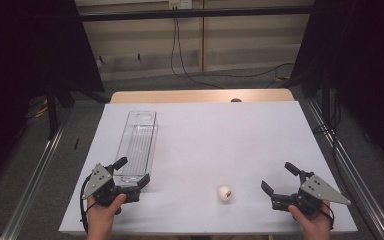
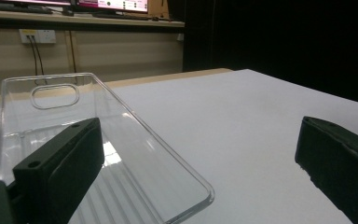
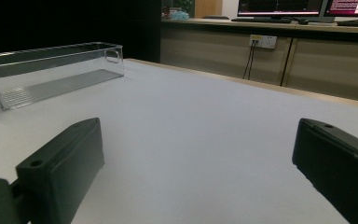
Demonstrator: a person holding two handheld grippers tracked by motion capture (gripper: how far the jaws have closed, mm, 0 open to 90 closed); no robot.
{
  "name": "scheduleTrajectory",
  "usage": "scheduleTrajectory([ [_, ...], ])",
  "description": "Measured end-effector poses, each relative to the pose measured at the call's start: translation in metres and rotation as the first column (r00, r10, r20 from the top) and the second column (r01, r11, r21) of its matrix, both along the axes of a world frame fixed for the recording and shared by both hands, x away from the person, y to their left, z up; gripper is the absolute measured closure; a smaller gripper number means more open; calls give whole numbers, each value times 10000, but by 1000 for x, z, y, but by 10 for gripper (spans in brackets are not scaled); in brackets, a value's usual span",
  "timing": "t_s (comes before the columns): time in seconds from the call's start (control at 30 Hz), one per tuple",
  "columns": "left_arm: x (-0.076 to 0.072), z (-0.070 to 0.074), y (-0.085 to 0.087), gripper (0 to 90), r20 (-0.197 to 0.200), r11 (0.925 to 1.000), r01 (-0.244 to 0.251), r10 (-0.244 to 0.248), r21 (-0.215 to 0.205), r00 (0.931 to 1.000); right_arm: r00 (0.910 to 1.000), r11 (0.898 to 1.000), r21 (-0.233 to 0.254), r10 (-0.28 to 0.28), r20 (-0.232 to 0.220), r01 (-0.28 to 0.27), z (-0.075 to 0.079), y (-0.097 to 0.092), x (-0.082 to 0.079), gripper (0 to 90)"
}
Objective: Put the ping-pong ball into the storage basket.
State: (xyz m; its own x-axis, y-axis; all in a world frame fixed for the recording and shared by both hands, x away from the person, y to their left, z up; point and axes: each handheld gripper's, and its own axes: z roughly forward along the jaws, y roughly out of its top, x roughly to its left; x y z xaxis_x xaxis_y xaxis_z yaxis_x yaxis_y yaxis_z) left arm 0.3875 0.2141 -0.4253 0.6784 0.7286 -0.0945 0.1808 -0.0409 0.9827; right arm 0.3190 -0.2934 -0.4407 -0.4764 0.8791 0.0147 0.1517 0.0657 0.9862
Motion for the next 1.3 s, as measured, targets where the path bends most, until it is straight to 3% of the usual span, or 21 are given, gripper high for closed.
scheduleTrajectory([
  [0.03,0,1,1,15,12,9995,195,-196,250,9998,10000,10000,12,-30,22,30,0,0,0,15],
  [0.07,0,0,-2,15,-53,10000,88,-88,-47,9999,10000,10000,-22,-5,35,6,0,0,0,15],
  [0.1,0,0,-2,15,-53,10000,88,-88,-47,9999,10000,10000,-22,-5,35,6,0,0,0,15],
  [0.13,1,1,-1,15,-66,9995,214,-213,229,9998,10000,10000,0,-5,6,5,0,0,0,15],
  [0.2,1,1,-4,15,-67,9999,155,-155,-45,9999,10000,10000,-13,5,9,-5,0,0,0,15],
  [0.53,2,5,-10,15,-6,9989,441,-441,166,9990,10000,10000,-10,55,9,-55,0,0,0,16],
  [0.6,3,5,-14,15,-39,9990,446,-446,-24,9990,10000,10000,2,62,18,-62,0,1,0,15],
  [0.7,3,5,-14,15,-19,9984,544,-544,171,9985,10000,10000,35,17,44,-17,0,1,0,15],
  [0.73,3,5,-16,15,-55,9991,418,-418,34,9991,10000,10000,22,40,24,-40,0,1,0,16],
  [0.77,3,5,-15,15,2,9976,602,-602,340,9982,10000,10000,35,51,11,-51,0,0,0,16],
  [0.83,3,5,-19,15,-45,9987,497,-497,100,9988,10000,10000,34,27,-6,-27,0,1,-1,15],
  [1.03,3,4,-23,15,-109,9967,710,-706,381,9974,10000,10000,9,71,15,-71,0,0,0,16],
  [1.3,3,4,-27,15,-156,9976,664,-661,199,9977,10000,10000,-30,67,23,-67,0,0,0,16],
])
